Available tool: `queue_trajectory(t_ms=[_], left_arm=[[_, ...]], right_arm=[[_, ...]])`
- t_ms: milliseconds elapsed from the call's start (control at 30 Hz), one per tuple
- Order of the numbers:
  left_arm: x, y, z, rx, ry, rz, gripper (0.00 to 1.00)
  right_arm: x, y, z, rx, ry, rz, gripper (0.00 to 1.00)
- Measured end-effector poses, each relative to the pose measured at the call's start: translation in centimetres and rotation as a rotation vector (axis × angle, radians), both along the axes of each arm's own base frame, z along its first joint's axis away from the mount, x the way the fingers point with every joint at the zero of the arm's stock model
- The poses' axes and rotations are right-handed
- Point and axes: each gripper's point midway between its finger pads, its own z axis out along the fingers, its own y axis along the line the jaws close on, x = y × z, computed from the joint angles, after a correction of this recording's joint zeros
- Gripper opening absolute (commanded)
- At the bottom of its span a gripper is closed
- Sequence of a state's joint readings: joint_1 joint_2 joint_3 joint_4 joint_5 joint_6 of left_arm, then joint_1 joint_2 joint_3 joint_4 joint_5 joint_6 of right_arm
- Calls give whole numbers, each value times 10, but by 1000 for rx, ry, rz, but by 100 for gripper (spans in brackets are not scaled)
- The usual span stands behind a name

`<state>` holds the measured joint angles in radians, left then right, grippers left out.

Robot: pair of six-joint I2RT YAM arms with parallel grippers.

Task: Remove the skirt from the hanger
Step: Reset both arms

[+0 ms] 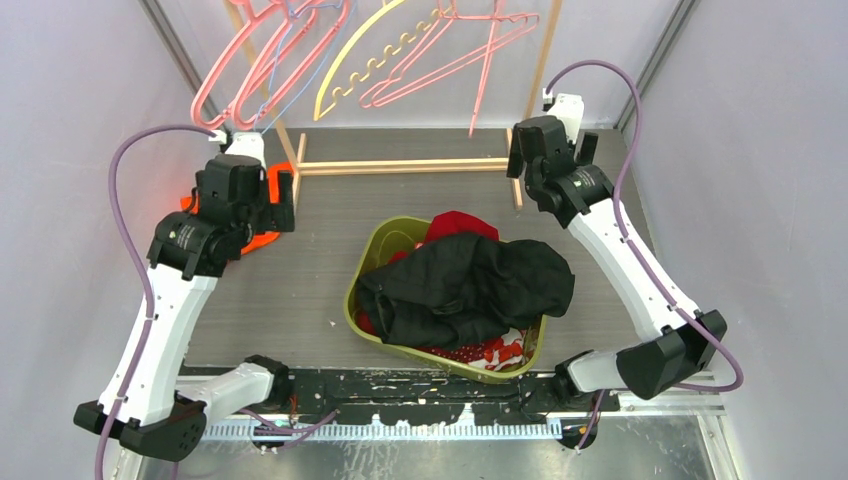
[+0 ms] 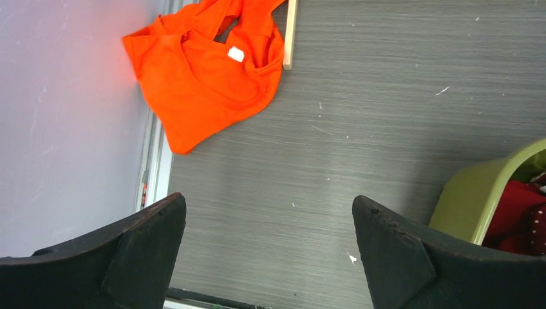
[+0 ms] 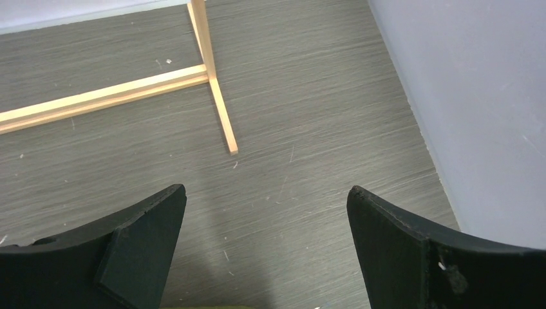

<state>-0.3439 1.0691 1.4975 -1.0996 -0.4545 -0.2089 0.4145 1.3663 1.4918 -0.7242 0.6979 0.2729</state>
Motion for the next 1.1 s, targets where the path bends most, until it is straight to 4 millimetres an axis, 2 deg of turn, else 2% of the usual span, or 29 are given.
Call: queue_trajectory(t_ms=[433,1100], left_arm=[[-3,12,1,14,-9,86,100],[1,11,-4,20,9,88,100]], right_arm=[[3,1,1,27,-17,-7,100],[7,-1,-3,31,-8,-12,100]])
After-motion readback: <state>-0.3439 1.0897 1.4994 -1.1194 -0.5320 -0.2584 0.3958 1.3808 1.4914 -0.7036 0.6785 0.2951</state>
